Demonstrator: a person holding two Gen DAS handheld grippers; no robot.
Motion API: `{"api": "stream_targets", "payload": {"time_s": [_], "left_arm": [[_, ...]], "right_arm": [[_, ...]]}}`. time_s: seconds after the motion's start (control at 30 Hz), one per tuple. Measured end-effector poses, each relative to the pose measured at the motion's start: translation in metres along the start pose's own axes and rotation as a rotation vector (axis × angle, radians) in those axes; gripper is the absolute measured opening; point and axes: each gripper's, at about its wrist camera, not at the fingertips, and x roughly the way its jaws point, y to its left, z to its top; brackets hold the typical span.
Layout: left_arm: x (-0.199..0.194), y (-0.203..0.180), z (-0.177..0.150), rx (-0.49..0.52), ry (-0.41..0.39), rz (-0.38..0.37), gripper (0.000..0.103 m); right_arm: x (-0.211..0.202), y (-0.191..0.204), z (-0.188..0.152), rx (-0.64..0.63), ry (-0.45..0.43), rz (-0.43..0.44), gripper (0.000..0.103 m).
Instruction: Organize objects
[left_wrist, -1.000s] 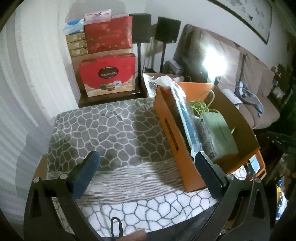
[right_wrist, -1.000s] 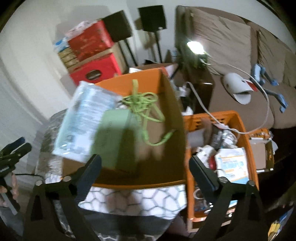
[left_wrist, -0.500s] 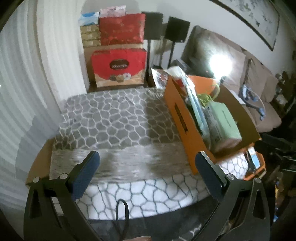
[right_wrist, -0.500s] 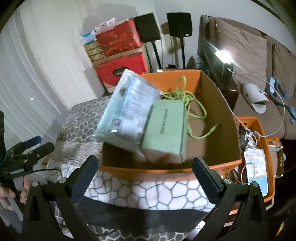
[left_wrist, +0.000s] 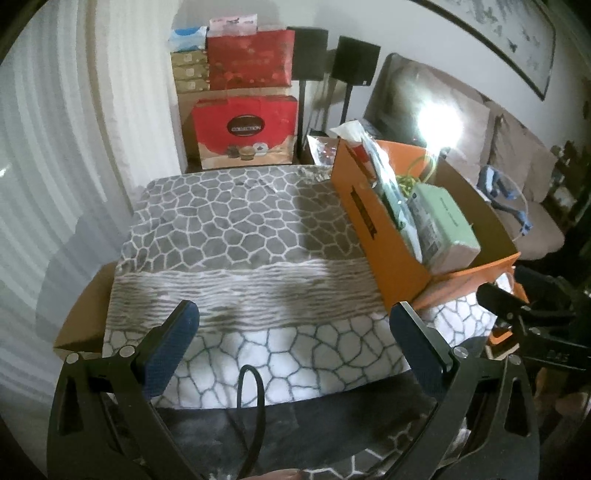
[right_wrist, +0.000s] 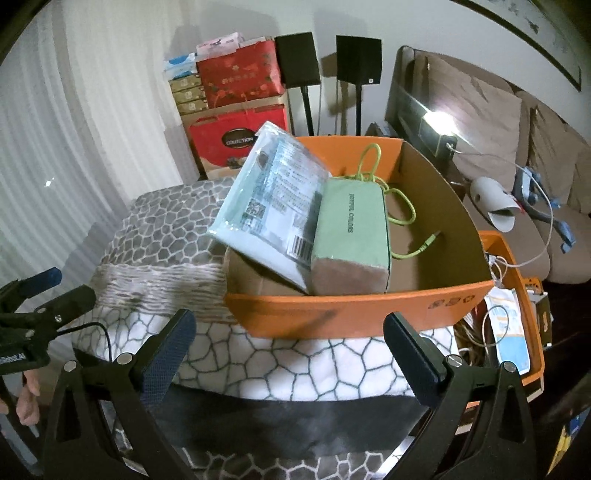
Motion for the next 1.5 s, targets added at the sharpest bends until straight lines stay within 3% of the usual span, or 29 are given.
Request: {"api": "stream_targets", "payload": {"time_s": [0.6,1.5], "left_arm": [[-0.009,0.009,-0.023,-0.046,-0.051,0.090,0.103],[-0.014,0.013,-0.024,-0.067,-0.080,0.105,0.103]], "right_arm": [[-0.016,0.006,-0.021,0.005,-0.070,-0.039,0.103],[-0.017,0.012,-0.022,0.000,-0.084,-0.051,0.103]]}}
